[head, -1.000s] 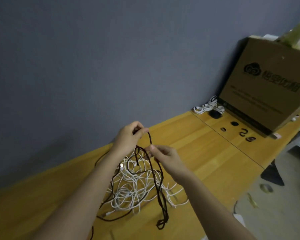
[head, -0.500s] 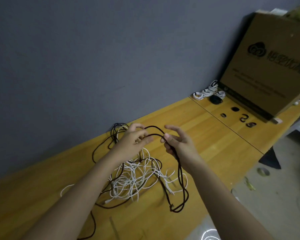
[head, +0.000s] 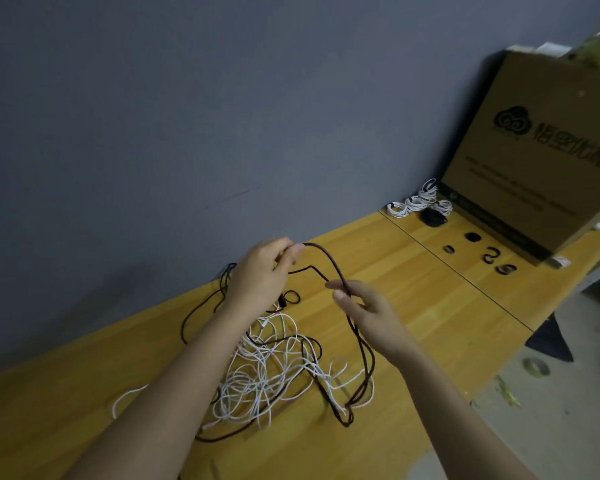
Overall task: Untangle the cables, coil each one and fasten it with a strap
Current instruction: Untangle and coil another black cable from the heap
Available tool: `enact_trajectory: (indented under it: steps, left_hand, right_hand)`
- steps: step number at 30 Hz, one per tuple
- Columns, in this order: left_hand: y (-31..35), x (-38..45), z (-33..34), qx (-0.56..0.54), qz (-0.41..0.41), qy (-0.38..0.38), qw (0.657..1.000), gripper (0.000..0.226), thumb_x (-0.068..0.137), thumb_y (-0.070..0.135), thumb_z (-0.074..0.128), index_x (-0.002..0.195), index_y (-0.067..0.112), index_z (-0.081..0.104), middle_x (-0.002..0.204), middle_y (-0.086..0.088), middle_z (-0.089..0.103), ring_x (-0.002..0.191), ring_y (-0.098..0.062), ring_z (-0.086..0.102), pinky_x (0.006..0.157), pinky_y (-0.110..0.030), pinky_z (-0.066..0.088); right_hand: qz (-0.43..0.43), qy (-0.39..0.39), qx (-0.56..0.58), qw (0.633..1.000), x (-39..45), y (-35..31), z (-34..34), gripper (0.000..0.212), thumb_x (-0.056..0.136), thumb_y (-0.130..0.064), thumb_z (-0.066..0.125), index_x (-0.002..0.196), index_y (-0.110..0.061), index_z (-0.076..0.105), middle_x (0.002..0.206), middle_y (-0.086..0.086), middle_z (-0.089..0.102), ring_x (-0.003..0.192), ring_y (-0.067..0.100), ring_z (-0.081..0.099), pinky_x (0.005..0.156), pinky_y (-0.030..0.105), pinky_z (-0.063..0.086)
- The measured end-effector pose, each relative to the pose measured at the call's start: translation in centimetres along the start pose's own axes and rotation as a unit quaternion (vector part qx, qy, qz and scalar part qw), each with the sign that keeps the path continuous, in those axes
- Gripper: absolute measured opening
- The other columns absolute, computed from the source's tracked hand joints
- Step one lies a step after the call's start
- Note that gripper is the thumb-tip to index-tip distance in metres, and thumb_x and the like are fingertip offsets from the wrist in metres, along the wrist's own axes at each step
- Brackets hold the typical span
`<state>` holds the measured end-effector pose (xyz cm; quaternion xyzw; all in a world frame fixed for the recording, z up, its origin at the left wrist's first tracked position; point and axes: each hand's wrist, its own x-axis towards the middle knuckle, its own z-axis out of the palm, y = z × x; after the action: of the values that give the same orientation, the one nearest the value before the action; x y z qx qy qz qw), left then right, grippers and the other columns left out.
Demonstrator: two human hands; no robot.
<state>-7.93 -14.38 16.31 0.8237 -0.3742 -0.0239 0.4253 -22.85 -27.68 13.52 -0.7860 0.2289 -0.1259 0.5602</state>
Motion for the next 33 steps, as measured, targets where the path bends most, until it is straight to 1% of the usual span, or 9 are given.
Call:
enact_trajectory:
  steps: [3, 6, 8, 11, 14, 16, 20, 24, 33]
  left_hand:
    - [0.8, 0.5, 0.0, -0.013, -0.008, 0.007, 1.0, 0.036, 0.098, 0.048, 0.04, 0.085, 0.023, 0.061, 0.088, 0.008, 0.067, 0.083, -0.012, 0.062, 0.075, -0.046, 0.053]
    - [1.3, 0.7, 0.2, -0.043, -0.013, -0.009, 0.999, 0.044, 0.094, 0.062, 0.032, 0.087, 0.028, 0.06, 0.089, 0.004, 0.068, 0.083, -0.017, 0.065, 0.077, -0.047, 0.054]
    - [2.2, 0.4, 0.2, -0.093, -0.022, -0.054, 0.994, 0.053, 0.093, 0.066, 0.024, 0.104, 0.029, 0.059, 0.107, 0.004, 0.068, 0.1, -0.015, 0.063, 0.09, -0.037, 0.05]
    - [3.0, -0.5, 0.6, -0.118, -0.05, -0.104, 0.986, 0.072, 0.087, 0.062, 0.019, 0.145, 0.022, 0.032, 0.144, 0.008, 0.045, 0.131, -0.009, 0.042, 0.102, -0.023, 0.03]
    - [2.9, -1.7, 1.5, -0.063, -0.037, -0.119, 0.99, 0.064, 0.097, 0.052, 0.032, 0.152, 0.022, 0.018, 0.155, 0.007, 0.024, 0.143, -0.009, 0.02, 0.113, -0.027, 0.019]
    - [3.0, -2.4, 2.4, -0.002, 0.024, -0.13, 0.991, 0.054, 0.099, 0.038, 0.045, 0.149, 0.025, 0.028, 0.153, 0.006, 0.025, 0.141, -0.009, 0.018, 0.117, -0.033, 0.019]
    - [3.6, -2.8, 3.8, 0.018, 0.129, -0.124, 0.984, 0.04, 0.094, 0.024, 0.058, 0.134, 0.023, 0.053, 0.138, 0.005, 0.048, 0.128, -0.011, 0.036, 0.105, -0.026, 0.029]
    - [2.7, -2.2, 2.5, 0.093, 0.16, -0.061, 0.981, 0.017, 0.09, 0.027, 0.064, 0.101, 0.018, 0.073, 0.105, 0.004, 0.069, 0.098, -0.017, 0.059, 0.089, -0.031, 0.041]
    - [-1.4, -1.4, -4.3, 0.113, -0.095, 0.103, 0.984, 0.024, 0.082, 0.044, 0.071, 0.082, 0.02, 0.073, 0.079, 0.008, 0.065, 0.077, -0.016, 0.06, 0.06, -0.031, 0.046]
  right_hand:
    - [-0.009, 0.049, -0.031, 0.998, 0.5, 0.8, 0.0, 0.021, 0.098, -0.028, 0.05, 0.097, -0.022, 0.071, 0.106, 0.0, 0.06, 0.099, 0.009, 0.057, 0.078, 0.011, 0.046]
    - [0.044, 0.109, 0.106, 0.987, 0.6, 0.3, -0.3, 0.024, 0.098, -0.023, 0.051, 0.09, -0.011, 0.07, 0.082, 0.005, 0.063, 0.072, 0.018, 0.06, 0.06, 0.024, 0.054]
    - [0.039, 0.141, 0.147, 0.978, 0.6, -0.8, -0.8, 0.023, 0.098, -0.021, 0.051, 0.092, -0.009, 0.069, 0.074, 0.006, 0.063, 0.062, 0.019, 0.06, 0.057, 0.026, 0.054]
    - [0.036, 0.154, 0.189, 0.969, 0.5, -2.4, -1.7, 0.024, 0.1, -0.023, 0.046, 0.099, -0.009, 0.066, 0.076, 0.007, 0.063, 0.052, 0.015, 0.06, 0.056, 0.025, 0.054]
    - [0.032, 0.142, 0.226, 0.963, 0.2, -3.5, -2.3, 0.027, 0.101, -0.025, 0.043, 0.101, -0.008, 0.064, 0.073, 0.006, 0.06, 0.051, 0.014, 0.06, 0.052, 0.021, 0.052]
    - [0.032, 0.122, 0.25, 0.96, 0.1, -4.0, -2.3, 0.027, 0.102, -0.025, 0.042, 0.101, -0.006, 0.062, 0.071, 0.008, 0.059, 0.054, 0.017, 0.063, 0.054, 0.023, 0.054]
    - [0.043, 0.089, 0.245, 0.964, -0.1, -4.4, -2.0, 0.028, 0.102, -0.024, 0.043, 0.098, -0.003, 0.061, 0.076, 0.013, 0.059, 0.062, 0.021, 0.068, 0.06, 0.026, 0.058]
    - [0.017, 0.118, 0.102, 0.988, -0.1, -4.0, -2.3, 0.027, 0.101, -0.025, 0.045, 0.093, -0.009, 0.065, 0.077, 0.003, 0.059, 0.072, 0.016, 0.062, 0.068, 0.03, 0.055]
    - [0.019, 0.166, -0.054, 0.985, 1.2, -3.5, -3.6, 0.023, 0.099, -0.025, 0.051, 0.101, -0.009, 0.066, 0.07, 0.005, 0.057, 0.057, 0.018, 0.054, 0.062, 0.038, 0.053]
